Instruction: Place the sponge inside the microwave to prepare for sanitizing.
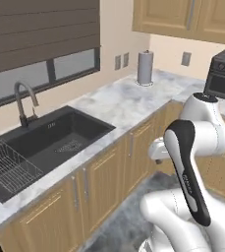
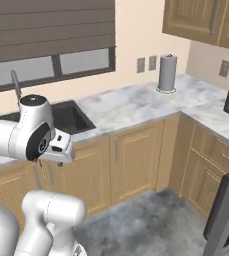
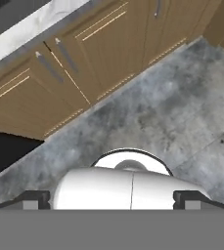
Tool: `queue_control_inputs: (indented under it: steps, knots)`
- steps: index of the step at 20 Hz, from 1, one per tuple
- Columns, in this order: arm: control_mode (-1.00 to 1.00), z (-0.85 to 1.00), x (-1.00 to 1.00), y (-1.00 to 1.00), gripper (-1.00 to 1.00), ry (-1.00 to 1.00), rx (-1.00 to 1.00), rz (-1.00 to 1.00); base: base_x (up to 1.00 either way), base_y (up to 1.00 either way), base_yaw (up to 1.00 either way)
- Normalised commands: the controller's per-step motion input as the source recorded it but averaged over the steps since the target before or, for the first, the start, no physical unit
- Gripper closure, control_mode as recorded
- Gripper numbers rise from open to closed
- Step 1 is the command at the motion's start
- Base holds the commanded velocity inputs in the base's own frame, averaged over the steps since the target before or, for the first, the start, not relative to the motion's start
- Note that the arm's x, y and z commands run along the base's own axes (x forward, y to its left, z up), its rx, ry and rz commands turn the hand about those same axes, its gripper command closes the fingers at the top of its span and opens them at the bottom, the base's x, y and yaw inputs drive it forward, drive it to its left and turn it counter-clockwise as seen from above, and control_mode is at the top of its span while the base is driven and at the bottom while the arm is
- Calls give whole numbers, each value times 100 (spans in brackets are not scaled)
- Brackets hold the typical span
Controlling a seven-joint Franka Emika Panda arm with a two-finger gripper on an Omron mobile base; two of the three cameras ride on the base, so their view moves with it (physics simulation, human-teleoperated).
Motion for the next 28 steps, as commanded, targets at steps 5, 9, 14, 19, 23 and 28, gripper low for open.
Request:
queue_control_inputs:
  steps: [5, 9, 14, 19, 23, 28]
  knots:
    - [100, 0, 0, 0, -100, 0, 0, 0, 35, 34, -86]
    - [100, 0, 0, 0, -100, 0, 0, 0, 42, 40, -84]
    - [100, 0, 0, 0, -100, 0, 0, 0, 55, 49, -79]
    - [100, 0, 0, 0, -100, 0, 0, 0, 66, 8, -60]
    - [100, 0, 0, 0, -100, 0, 0, 0, 28, -16, -16]
    - [100, 0, 0, 0, -100, 0, 0, 0, 54, 19, -8]
